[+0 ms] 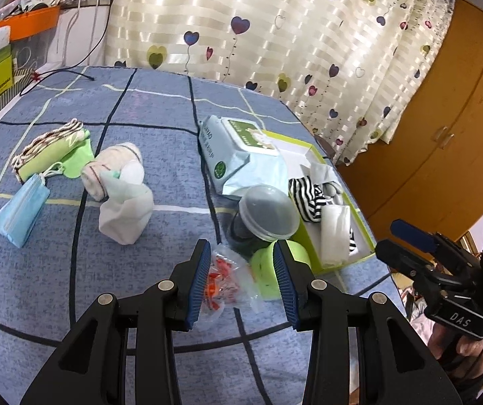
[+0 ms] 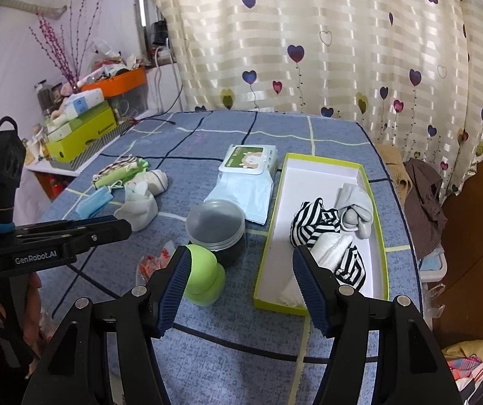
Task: Organize soft objects
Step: 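Grasp the orange-printed plastic snack bag with the left tool while the right tool moves toward the white sock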
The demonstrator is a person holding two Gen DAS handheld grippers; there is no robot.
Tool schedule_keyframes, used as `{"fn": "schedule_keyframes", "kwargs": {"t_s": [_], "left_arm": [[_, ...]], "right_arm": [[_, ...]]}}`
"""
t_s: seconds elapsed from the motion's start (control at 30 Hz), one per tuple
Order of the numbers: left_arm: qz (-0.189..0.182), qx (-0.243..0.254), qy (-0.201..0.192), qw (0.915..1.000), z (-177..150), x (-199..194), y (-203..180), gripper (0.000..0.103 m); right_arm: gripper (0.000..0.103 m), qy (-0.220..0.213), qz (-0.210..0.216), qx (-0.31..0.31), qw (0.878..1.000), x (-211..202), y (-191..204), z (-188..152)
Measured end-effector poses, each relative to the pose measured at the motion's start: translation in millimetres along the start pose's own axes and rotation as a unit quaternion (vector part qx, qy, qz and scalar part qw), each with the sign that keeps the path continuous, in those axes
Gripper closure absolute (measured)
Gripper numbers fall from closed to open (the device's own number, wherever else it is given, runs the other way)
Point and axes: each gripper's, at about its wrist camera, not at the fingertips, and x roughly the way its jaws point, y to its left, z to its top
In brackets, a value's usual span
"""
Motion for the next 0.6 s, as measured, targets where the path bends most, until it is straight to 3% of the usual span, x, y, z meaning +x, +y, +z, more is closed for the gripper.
{"fn": "schedule_keyframes", "kwargs": {"t_s": [0.17, 0.23, 0.6], "left_arm": [[-0.001, 0.019, 0.016, 0.9997, -6.0, 6.5, 1.0, 0.062], [0.002, 0.026, 0.028, 0.9993, -10.2, 12.1, 1.3, 0.057], [0.018, 0.055, 0.079, 0.9952, -26.3, 47.7, 5.6, 0.056]], "right_arm": [[0.040, 0.001, 0.005, 0.000, 1.000, 4.8, 2.3, 0.6], [0.040, 0.001, 0.007, 0.000, 1.000, 7.6, 3.0, 0.4], [0.040, 0.011, 0.016, -0.002, 1.000, 17.8, 2.1, -3.3]]}}
